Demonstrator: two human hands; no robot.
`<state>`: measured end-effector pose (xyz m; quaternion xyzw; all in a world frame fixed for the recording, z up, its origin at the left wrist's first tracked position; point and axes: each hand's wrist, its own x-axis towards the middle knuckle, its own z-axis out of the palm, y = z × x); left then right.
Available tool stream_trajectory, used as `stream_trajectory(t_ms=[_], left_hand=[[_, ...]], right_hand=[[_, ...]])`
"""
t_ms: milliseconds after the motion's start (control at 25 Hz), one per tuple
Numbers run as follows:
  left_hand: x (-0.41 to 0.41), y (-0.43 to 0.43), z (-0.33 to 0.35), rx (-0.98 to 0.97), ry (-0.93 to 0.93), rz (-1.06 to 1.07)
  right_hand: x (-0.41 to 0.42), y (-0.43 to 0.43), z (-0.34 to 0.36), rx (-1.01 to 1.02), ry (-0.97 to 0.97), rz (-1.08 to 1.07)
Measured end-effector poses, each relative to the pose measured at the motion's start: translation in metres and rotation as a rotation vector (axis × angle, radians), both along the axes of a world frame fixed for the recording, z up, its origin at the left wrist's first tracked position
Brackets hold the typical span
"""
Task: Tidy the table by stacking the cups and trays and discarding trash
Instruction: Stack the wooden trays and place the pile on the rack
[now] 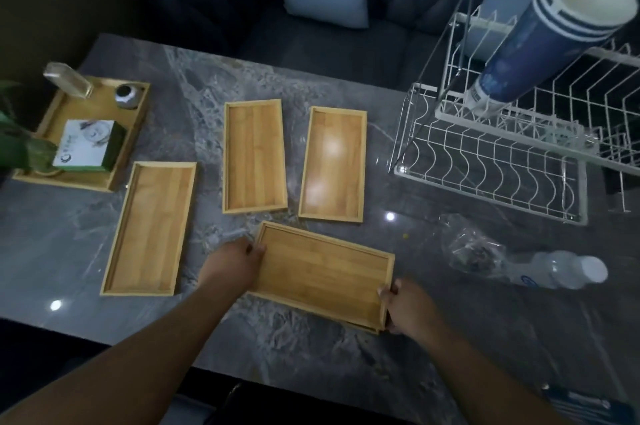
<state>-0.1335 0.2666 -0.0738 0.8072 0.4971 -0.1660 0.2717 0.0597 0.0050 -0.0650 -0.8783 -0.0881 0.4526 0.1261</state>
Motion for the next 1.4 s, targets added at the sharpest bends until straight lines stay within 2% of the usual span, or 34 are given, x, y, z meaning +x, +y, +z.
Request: stream_trajectory(t_ms=[240, 680, 760, 840, 920, 1080, 1200, 1400], left_hand=[[0.002, -0.003, 0.001, 0.063, 0.012, -0.011], [-0.006, 0.020, -0.007, -0.024, -0.105, -0.101], [-0.007, 0.022, -0.004, -0.049, -0.102, -0.103], [-0.014, 0.023, 0.001, -0.041, -0.106, -0.044], [-0.029, 0.025, 0.005, -0.011, -0.109, 0.057], [-0.064, 0.038, 0.013, 0.064, -0.178, 0.317], [-0.092, 0.048, 0.018, 0.150, -0.200, 0.454], [-0.145, 0.063, 0.015, 0.194, -0.082, 0.642]], right_hand=[[0.006, -0.003, -0.004, 0.033, 0.036, 0.006], [0.001, 0.010, 0.002, -0.073, 0.064, 0.026], [0.002, 0.014, 0.007, -0.133, 0.012, 0.124], [0.004, 0.020, 0.019, -0.194, -0.142, 0.194], [0.003, 0.039, 0.036, -0.114, -0.317, 0.230], [-0.016, 0.120, 0.049, 0.215, -0.605, 0.670], [-0.040, 0.195, 0.046, 0.318, -0.561, 0.907], [-0.080, 0.307, 0.034, 0.308, -0.536, 1.217]])
